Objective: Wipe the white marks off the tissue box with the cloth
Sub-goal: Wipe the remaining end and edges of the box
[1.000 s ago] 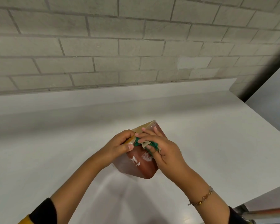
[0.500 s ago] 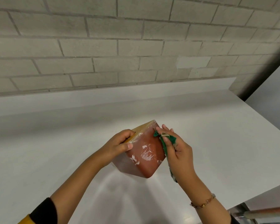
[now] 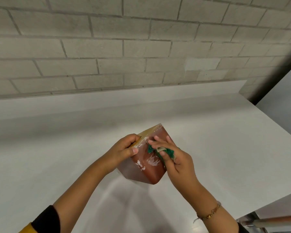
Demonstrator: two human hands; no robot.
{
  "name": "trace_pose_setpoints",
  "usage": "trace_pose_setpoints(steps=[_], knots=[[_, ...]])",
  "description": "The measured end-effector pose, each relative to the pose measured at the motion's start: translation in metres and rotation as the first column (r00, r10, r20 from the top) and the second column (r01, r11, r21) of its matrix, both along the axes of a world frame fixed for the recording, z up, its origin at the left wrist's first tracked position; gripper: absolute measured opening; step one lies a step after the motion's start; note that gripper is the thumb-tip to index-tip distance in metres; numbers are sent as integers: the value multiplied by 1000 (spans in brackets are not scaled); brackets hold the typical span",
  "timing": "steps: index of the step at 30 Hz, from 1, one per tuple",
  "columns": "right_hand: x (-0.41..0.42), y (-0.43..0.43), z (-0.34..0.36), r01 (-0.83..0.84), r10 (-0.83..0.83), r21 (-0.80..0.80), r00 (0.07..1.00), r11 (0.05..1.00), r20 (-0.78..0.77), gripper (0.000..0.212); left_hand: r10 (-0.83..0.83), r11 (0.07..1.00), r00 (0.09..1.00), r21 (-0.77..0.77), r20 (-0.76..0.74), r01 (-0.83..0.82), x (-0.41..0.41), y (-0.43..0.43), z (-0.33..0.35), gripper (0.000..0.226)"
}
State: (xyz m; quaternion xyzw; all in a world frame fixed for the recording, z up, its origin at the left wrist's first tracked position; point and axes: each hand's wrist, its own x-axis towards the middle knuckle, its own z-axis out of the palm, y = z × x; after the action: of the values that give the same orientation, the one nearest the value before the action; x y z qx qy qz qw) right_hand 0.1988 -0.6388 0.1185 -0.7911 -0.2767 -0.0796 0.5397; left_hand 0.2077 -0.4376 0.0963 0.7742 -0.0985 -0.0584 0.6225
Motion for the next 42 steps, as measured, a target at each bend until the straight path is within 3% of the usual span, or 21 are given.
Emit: trace_pose_setpoints(steps=[4, 9, 15, 22, 33, 42], knots=[[2, 1, 1, 114, -112, 96, 993, 989, -20, 27, -4, 1000, 1000, 15, -4, 4, -1, -3, 1, 52], [9, 6, 6, 116, -112, -74, 992, 990, 62, 27, 5, 1000, 1000, 20, -9, -4, -2, -3, 1, 44], [8, 11, 4, 116, -108, -67, 988, 991, 108, 34, 10, 998, 1000, 60, 9, -10, -2, -5, 0, 42], [17, 13, 7, 42, 6, -192, 970, 980, 243, 51, -3, 995, 1000, 100, 20, 1, -2, -6, 0, 54], [16, 13, 5, -27, 54, -129, 976, 991, 209, 34, -9, 993, 998, 115, 58, 2, 2, -6, 6, 63], [12, 10, 12, -164, 164, -3, 987, 987, 5, 26, 2, 995, 998, 98, 55, -7, 1, -3, 6, 60]])
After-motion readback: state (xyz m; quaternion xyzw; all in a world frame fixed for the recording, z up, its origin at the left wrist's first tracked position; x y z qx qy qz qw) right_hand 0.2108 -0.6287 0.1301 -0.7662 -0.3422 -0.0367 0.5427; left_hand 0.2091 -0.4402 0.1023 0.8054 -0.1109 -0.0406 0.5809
